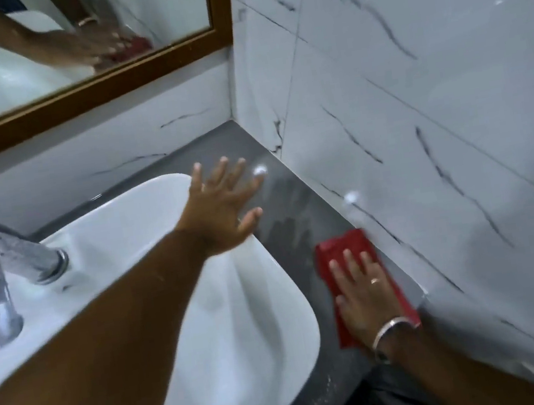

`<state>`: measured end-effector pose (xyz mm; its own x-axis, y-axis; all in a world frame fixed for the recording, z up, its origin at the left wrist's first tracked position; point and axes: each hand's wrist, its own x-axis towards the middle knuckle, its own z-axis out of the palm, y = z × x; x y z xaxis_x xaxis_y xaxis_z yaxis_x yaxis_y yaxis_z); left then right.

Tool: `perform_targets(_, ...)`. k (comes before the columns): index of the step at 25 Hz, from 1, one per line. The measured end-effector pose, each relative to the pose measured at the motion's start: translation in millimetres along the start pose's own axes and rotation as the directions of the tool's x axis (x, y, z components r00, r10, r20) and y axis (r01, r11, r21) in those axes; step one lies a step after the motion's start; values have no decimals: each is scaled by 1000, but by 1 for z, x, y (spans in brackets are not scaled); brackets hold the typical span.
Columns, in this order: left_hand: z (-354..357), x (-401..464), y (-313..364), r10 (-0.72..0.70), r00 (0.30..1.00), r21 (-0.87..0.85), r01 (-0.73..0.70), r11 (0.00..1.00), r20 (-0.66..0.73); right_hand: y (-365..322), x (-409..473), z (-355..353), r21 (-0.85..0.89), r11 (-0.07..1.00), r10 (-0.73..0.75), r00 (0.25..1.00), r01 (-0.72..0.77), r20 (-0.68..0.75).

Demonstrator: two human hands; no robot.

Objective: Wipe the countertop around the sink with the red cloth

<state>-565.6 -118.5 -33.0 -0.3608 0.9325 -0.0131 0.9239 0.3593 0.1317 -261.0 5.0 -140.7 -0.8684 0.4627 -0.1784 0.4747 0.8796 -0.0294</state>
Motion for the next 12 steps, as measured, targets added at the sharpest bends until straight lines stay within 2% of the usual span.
perform_targets(1, 3, -14, 24, 9, 999, -33, -10, 999, -31, -11, -20, 7, -11, 987, -157, 987, 158, 36)
perform_targets(2, 6, -28, 46, -20, 998, -46, 17, 999, -56, -3, -36, 8, -46, 934, -352, 935, 354, 49)
perform_targets(3, 9, -39, 63, -77, 994, -54, 73, 996, -72, 19, -38, 2, -103, 875, -471, 881, 473, 47)
perform_targets(4, 13, -49, 77, -145, 986, -58, 141, 988, -78, 43, -32, -4, -146, 867, -477, 879, 476, 30)
perform_targets(5, 18, -58, 92, -215, 974, -50, 212, 976, -73, 58, -20, -16, -113, 928, -356, 934, 355, 13)
perform_targets(6, 21, -64, 105, -284, 957, -43, 281, 959, -55, 58, -12, -26, 3, 989, -145, 989, 145, 2)
perform_targets(7, 24, -70, 120, -358, 933, -40, 357, 933, -34, 45, -10, -29, 101, 994, 44, 999, -46, 22)
perform_targets(8, 25, -74, 136, -433, 901, -45, 432, 901, -15, 24, -16, -23, 134, 985, 106, 994, -108, 26)
perform_targets(9, 25, -79, 152, -500, 866, -57, 500, 864, 6, 1, -32, -10, 126, 992, 27, 999, -30, 19)
perform_targets(10, 24, -85, 166, -549, 835, -83, 549, 831, 29, -16, -54, 3, 107, 983, -154, 988, 151, 16)
perform_targets(11, 22, -96, 178, -581, 812, -119, 582, 804, 53, -19, -71, 8, 87, 921, -383, 924, 381, 10)
perform_targets(12, 21, -113, 184, -598, 798, -152, 602, 784, 74, -4, -72, 8, 63, 826, -561, 828, 560, 7)
